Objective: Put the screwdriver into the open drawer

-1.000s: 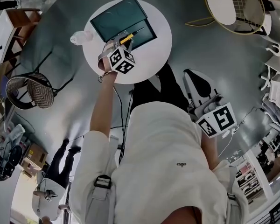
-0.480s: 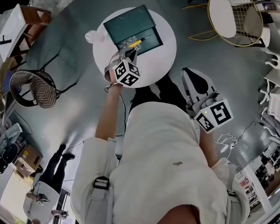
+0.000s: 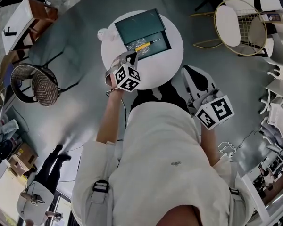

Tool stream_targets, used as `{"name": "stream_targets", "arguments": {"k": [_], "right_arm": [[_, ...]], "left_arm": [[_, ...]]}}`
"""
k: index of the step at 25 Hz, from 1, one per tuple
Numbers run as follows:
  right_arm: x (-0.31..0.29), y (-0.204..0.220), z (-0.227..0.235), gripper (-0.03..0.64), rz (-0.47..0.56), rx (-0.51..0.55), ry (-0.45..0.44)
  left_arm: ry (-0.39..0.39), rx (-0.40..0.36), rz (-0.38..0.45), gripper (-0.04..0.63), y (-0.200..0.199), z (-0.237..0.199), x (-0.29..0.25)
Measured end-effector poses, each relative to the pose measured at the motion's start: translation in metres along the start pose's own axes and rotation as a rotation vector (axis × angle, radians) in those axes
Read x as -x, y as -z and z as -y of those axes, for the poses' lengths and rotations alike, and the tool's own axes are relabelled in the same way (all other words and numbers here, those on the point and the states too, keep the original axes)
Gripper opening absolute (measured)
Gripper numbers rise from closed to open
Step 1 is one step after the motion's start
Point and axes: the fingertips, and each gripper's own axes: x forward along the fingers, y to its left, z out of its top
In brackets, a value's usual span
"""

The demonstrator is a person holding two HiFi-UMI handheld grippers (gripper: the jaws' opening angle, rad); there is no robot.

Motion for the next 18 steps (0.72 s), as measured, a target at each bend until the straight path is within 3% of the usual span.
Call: {"name": "stream_targets", "arguments": {"k": [6,11,18], "right_arm": [[-0.020,0.002,-0.014,0.006,-0.042,0.021,-0.010],[-0.029,0.011,-0.022,0.006,-0.085,0.043,-0.038],[-0.028,0.009,-0.031,0.006,-0.074,0.077,-0.089]], "left_arm": [[-0.017,0.052,0.079,0.012,-0.001,-0.016,0.027],[-0.033,0.127,0.192,0.011,-0.017,-0.026,0.055],[0.003,0.350,0.426,0.011,-0.059,-0.018,0.114]]}}
